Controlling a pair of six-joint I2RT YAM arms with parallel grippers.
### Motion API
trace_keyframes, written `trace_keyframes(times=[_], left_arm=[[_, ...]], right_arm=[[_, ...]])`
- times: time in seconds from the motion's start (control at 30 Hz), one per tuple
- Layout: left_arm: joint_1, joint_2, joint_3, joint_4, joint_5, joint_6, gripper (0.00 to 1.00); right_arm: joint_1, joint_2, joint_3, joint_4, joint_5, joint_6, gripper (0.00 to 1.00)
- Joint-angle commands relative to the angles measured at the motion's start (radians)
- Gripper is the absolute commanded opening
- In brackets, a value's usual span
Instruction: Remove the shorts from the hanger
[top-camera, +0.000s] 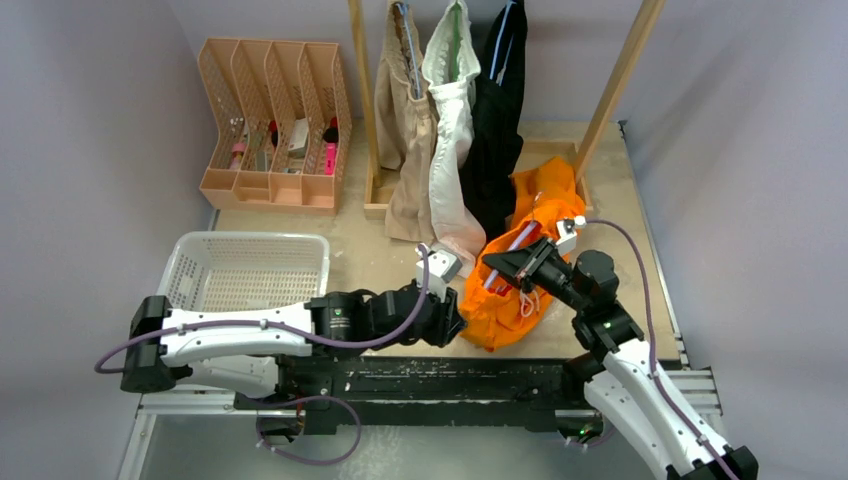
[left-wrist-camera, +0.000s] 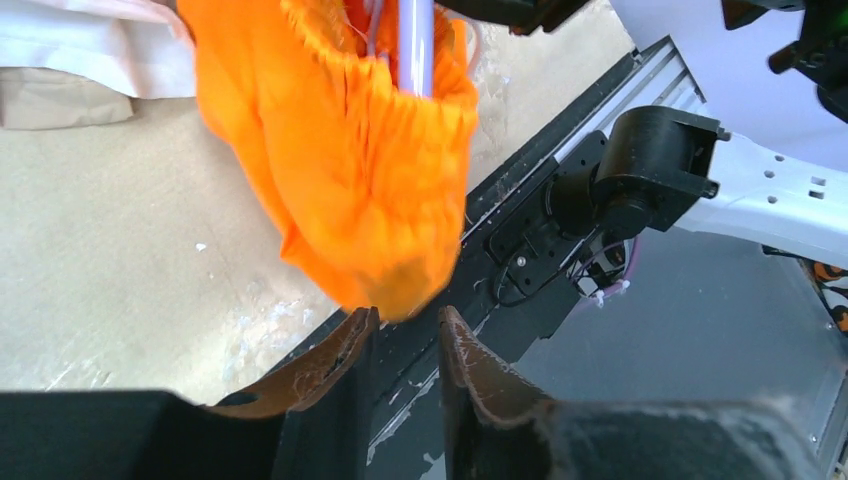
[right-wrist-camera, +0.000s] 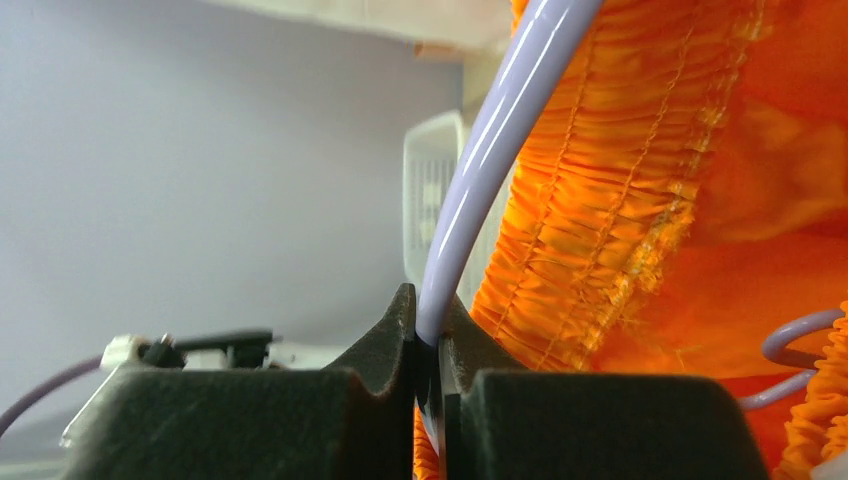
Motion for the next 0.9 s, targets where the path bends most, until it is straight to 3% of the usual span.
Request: trace_keyframes(times=[0.0, 0.13, 0.3, 0.43, 0.57, 0.7, 0.87], left_arm=[[0.005, -0.061, 0.055, -0.058, -0.044, -0.003, 0.28], [0.004, 0.004, 0.129, -0.062, -0.031, 0.024, 0.25], [0.006, 0.059, 0.170, -0.043, 0.007, 0.046, 0.58], [0.042, 0.124, 0.200, -0.123, -0.033, 0.039, 0.62], [0.054, 0.166, 0.226, -0.142, -0.034, 0.052, 0.46], [0.060, 0.176, 0.220, -0.123, -0.031, 0.062, 0.37], [0.069, 0.178, 0.204, -0.101, 0.006, 0.059, 0.11]], right_arm=[[-0.023, 0.042, 0.017, 0.103, 0.118, -0.040, 0.00], [-0.023, 0.021, -0.011, 0.098, 0.128, -0.009, 0.00], [-0.023, -0.015, -0.029, 0.088, 0.117, 0.009, 0.00], [-0.023, -0.029, -0.022, 0.059, 0.111, 0.009, 0.00], [-0.023, -0.040, -0.012, 0.027, 0.112, 0.002, 0.00], [-0.023, -0.055, -0.006, 0.013, 0.110, 0.000, 0.00], [-0.023, -0.074, -0.002, -0.016, 0.118, 0.000, 0.00]])
